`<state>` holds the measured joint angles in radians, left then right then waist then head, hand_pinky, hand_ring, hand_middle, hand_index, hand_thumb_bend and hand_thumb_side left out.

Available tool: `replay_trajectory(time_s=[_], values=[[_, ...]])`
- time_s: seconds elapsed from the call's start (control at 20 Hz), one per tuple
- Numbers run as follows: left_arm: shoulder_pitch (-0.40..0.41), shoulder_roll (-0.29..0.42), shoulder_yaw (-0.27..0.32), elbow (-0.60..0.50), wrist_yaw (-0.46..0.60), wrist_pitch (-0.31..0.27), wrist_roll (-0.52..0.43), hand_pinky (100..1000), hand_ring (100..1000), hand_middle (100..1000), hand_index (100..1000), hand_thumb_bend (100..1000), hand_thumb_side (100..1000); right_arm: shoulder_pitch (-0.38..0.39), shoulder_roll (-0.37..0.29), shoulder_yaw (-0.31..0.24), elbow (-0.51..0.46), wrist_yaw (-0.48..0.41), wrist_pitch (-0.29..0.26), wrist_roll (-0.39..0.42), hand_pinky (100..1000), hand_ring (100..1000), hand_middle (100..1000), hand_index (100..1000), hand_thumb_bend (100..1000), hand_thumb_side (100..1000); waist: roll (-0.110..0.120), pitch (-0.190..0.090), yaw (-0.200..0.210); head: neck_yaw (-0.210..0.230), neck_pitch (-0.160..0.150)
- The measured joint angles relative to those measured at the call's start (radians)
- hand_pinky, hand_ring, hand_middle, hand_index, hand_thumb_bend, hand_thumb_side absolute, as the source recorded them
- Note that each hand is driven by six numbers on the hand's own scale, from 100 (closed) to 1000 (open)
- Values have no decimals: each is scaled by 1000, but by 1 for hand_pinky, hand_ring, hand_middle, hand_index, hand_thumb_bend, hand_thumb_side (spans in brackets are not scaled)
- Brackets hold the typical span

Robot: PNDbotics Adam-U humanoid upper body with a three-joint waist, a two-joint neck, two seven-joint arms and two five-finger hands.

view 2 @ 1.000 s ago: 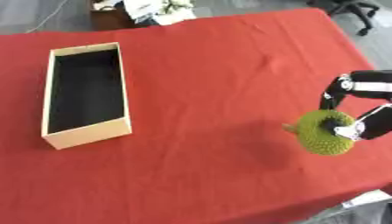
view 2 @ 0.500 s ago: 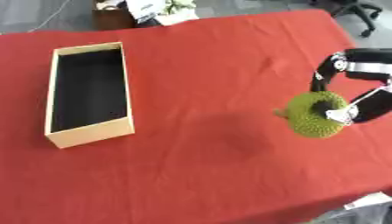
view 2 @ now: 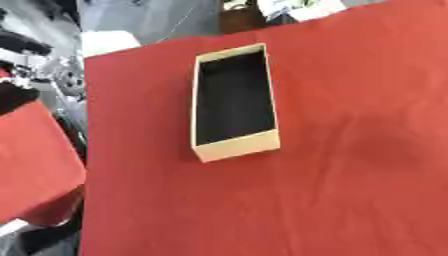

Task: Pick up objects on the table and place them in the box.

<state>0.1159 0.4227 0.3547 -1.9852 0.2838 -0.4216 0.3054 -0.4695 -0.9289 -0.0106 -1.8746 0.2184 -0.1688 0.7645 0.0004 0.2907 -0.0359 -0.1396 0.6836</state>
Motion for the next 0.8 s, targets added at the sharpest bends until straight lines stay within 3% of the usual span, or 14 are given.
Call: replay_trajectory(time_s=[0.3,0.8], values=[[-4,0,-4,0,8,-8,-8,552,648,738,640,125,681,-174,91,87,2,93,38,-2,689,600,432,582,100,100,-3,0,25,-6,0],[-11,-1,-12,0,16,-9,-21,551,649,740,639,125,685,-379,358,172,28,361,90,6,681,594,429,581,100,100,-8,10,67,-1,-2]])
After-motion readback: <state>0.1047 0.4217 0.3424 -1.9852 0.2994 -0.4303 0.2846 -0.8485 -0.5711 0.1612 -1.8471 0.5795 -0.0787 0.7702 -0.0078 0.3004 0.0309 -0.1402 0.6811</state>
